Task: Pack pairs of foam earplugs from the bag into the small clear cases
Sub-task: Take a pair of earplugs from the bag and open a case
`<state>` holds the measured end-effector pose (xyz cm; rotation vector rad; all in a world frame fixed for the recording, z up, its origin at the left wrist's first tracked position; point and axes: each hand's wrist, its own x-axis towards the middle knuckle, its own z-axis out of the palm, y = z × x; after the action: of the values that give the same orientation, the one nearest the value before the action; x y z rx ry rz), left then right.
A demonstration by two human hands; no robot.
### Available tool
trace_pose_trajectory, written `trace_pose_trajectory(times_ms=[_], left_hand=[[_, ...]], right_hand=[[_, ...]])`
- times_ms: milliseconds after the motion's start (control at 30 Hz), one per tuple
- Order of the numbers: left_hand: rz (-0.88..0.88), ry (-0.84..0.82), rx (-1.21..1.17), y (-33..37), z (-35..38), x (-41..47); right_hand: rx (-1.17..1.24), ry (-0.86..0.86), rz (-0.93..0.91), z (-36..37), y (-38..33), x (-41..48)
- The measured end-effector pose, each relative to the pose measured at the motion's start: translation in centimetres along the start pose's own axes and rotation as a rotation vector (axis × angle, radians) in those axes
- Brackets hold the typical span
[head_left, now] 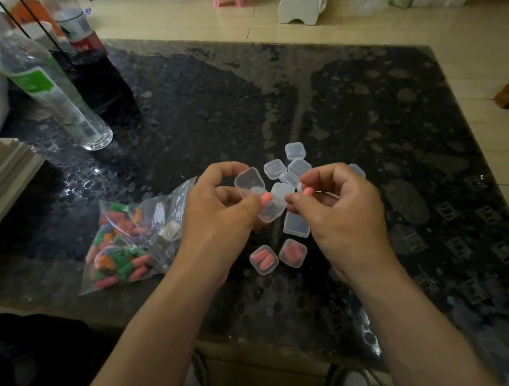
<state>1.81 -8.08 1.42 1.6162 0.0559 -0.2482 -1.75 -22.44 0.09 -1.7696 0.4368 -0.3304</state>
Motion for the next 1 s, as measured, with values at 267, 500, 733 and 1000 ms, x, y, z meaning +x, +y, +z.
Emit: trace_pose_trajectory(times_ms=[267, 500, 733, 1000], left_hand=[[-0.022, -0.037, -0.082, 0.3, 0.4, -0.2], [-0.026, -0.060, -0.146, 0.3, 0.2, 0.0], [-0.005, -0.096, -0.111, 0.4, 0.2, -0.2], [0.033, -0.126, -0.034, 0.6, 0.1, -0.4]], right_hand=[[0.071, -0.065, -0.042, 0.6, -0.6, -0.7], [0.116, -0.128, 0.163, 0.6, -0.7, -0.6], [0.362, -0.213, 0.425, 0.5, -1.2, -0.3], [0.444, -0.241, 0.441, 0.0, -1.1, -0.1]])
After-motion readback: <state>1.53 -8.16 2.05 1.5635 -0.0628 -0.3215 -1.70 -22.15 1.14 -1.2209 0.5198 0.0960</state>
